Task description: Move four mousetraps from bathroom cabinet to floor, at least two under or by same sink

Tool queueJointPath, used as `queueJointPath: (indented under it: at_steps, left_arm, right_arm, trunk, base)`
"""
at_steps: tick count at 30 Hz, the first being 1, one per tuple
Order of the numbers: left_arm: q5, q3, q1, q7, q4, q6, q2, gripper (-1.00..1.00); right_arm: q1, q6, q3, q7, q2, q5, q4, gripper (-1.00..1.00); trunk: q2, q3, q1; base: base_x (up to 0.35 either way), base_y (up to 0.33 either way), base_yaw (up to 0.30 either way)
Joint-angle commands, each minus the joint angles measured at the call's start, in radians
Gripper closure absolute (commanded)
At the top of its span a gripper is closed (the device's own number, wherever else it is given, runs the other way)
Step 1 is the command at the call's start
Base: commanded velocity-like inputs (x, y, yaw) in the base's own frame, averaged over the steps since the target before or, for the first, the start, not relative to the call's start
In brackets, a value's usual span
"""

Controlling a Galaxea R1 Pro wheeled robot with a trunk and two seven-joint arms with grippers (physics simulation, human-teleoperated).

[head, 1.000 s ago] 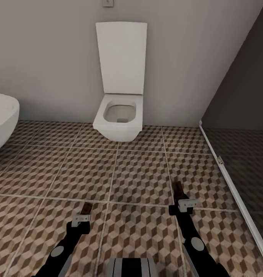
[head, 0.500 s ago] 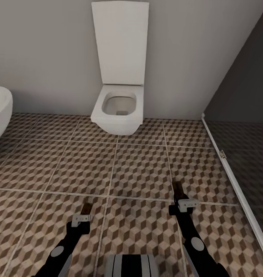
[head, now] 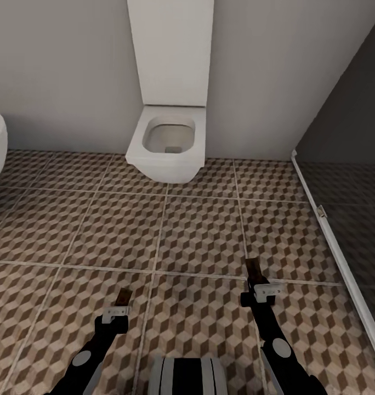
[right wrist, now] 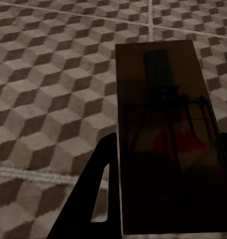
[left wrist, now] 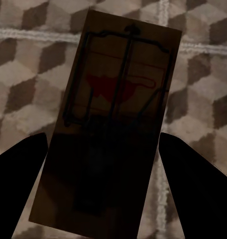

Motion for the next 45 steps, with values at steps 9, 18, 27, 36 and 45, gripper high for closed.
queueJointPath:
  at_steps: [9, 18, 27, 36, 45]
  left_arm:
    - [0.01, -0.004, 0.0, 0.003, -0.002, -0.003, 0.001, 1.0]
    - [0.01, -0.004, 0.0, 0.003, -0.001, -0.003, 0.001, 1.0]
    - [0.01, -0.004, 0.0, 0.003, -0.002, -0.002, 0.001, 1.0]
    - [0.01, -0.004, 0.0, 0.004, -0.009, -0.003, 0.001, 1.0]
    - [0.01, -0.004, 0.0, 0.005, -0.061, -0.001, 0.002, 1.0]
  right_arm:
    - [0.0, -0.001, 0.002, -0.008, 0.0, 0.008, 0.0, 1.0]
    - [0.0, -0.001, 0.002, -0.008, 0.0, 0.007, 0.0, 1.0]
    - [0.0, 0.0, 0.002, -0.008, 0.0, 0.007, 0.0, 1.0]
    - [0.0, 0.0, 0.002, -0.008, 0.0, 0.007, 0.0, 1.0]
    - [0.0, 0.0, 0.003, -0.008, 0.0, 0.007, 0.001, 1.0]
  trunk:
    - [-0.002, -0.035, 0.004]
    - [-0.004, -0.07, 0.008]
    - [-0.007, -0.105, 0.012]
    - [-0.009, -0.14, 0.016]
    - [-0.011, -0.175, 0.02]
  base:
    - [0.0, 0.0, 0.0]
    - [0.0, 0.0, 0.0]
    - [0.0, 0.0, 0.0]
    - [0.0, 0.0, 0.0]
    - [0.0, 0.0, 0.0]
